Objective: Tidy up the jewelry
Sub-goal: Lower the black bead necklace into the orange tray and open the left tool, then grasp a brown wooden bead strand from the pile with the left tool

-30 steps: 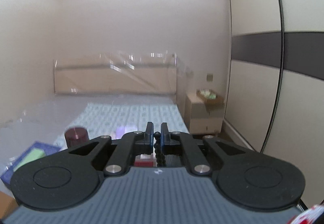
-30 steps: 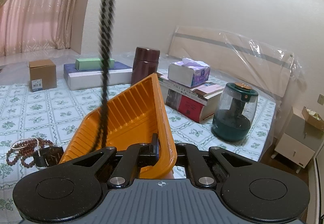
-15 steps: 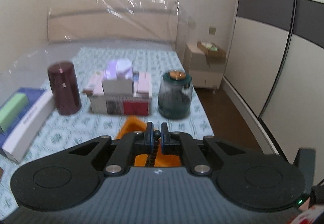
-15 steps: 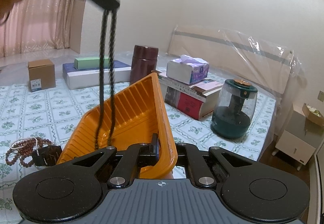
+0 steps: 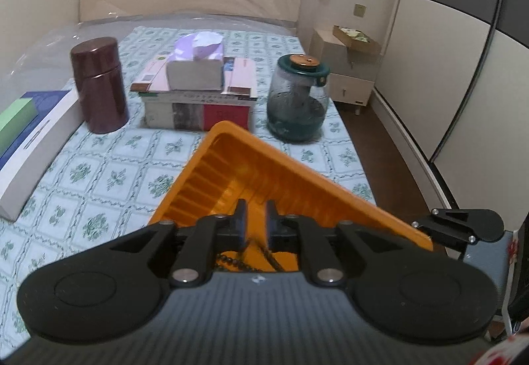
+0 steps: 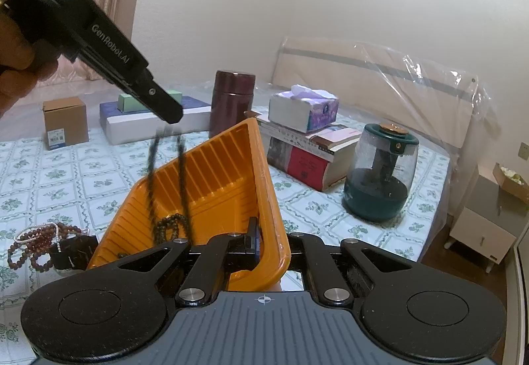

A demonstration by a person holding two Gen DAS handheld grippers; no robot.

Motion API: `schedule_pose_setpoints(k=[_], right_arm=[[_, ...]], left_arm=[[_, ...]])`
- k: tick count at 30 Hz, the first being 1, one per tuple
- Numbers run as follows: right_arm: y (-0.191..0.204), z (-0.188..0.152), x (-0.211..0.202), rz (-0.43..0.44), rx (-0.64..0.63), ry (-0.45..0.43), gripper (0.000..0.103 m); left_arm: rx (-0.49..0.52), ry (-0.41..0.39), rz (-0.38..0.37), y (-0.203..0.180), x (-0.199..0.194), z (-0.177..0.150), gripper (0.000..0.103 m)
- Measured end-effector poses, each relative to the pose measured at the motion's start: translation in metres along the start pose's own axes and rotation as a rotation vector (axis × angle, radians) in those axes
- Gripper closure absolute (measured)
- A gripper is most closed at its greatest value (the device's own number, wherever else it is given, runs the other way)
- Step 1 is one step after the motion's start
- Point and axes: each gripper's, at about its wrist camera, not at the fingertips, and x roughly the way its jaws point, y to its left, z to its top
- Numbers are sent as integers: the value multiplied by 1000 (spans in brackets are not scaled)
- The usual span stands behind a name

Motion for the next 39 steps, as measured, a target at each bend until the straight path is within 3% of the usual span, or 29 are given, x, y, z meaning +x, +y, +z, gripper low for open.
schedule_pose_setpoints(k=[7, 9, 17, 21, 27, 32, 39], right_arm=[[0, 0, 0, -2, 4, 1, 97], [0, 0, 0, -2, 5, 0, 97], [0, -1, -1, -9, 5, 5, 97], [-1, -1, 0, -14, 10, 9, 97], [0, -1, 0, -15, 10, 8, 97], [0, -1, -1, -17, 8, 10, 97], [0, -1, -1, -17, 6, 11, 97]], left_arm=[[-45, -29, 45, 22, -25, -16, 82], [-70, -38, 73, 31, -35, -26, 76], [-169, -70, 277, 72, -81, -88, 68], [-210, -79, 382, 84, -102, -125, 59], [-218, -45, 464, 86, -109, -176, 58], [-159, 10, 472, 73, -96, -208, 58], [44, 78, 506, 45, -67, -231, 60]])
